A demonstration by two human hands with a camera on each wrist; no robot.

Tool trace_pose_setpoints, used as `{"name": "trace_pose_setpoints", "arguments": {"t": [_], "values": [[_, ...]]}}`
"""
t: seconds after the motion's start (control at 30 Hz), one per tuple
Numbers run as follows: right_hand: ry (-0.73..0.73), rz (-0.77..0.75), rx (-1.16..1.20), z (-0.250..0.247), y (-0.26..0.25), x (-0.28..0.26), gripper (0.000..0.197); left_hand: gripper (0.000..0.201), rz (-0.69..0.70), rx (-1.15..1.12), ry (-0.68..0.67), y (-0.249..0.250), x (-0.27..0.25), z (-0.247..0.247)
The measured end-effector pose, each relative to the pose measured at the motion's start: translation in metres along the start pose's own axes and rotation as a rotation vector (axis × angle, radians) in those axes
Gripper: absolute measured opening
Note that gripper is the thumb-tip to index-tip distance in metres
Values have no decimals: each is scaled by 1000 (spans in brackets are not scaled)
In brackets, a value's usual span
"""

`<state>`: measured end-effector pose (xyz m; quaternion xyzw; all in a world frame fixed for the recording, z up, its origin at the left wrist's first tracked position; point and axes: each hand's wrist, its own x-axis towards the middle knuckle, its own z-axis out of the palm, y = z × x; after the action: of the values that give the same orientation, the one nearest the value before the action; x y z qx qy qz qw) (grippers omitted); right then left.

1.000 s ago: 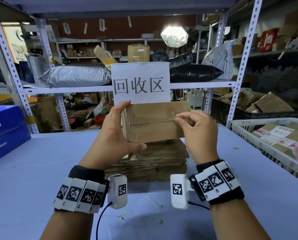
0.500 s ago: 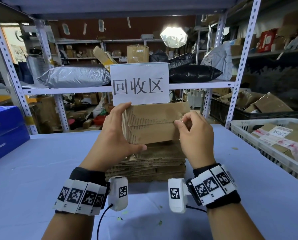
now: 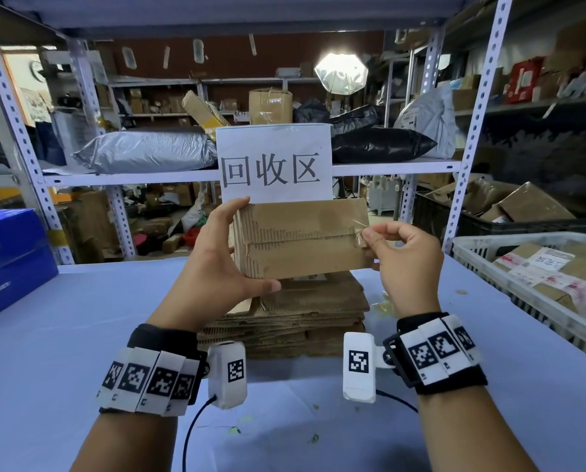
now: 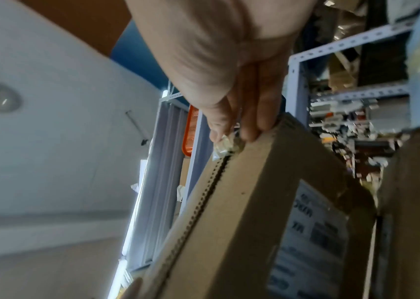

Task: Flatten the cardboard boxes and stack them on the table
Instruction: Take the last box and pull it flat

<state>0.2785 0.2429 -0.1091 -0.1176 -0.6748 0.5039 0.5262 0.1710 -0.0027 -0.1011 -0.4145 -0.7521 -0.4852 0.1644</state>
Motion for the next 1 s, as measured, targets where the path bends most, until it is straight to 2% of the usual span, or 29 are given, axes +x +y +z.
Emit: {"name": "trace_pose_setpoints", "arguments": {"t": [0.1,0.13,0.23,0.33,0.43,0.5,0.6,0.7,0.8,0.9,1.0], "values": [[39,-113,-224,0,-1,-2,17,120,-1,9,-1,1,1,0],[45,-122,-264,1,0,-3,17,120,-1,16,0,1,0,1],[16,-97,-333,5,1,-6,33,120,4,55,4,5,0,3],[-63,-118,-438,7,-1,-7,25,121,4,68,4,6,0,4],[-51,-129,-442,7,-4,-6,16,120,-4,62,10,6,0,3],[-46,-118,-370,7,-7,-1,13,120,-22,52,14,6,1,2],[-60,-97,-209,4,-7,7,21,121,-79,33,-2,5,3,-2],[-75,-33,-83,1,-4,9,13,124,-74,62,-31,7,5,-5],[-69,114,95,-1,0,9,33,124,9,143,-57,9,5,-1],[-112,268,343,-4,-5,8,39,125,34,208,-56,6,2,3],[-257,266,316,-5,-4,7,49,122,28,214,-40,2,2,3]]}}
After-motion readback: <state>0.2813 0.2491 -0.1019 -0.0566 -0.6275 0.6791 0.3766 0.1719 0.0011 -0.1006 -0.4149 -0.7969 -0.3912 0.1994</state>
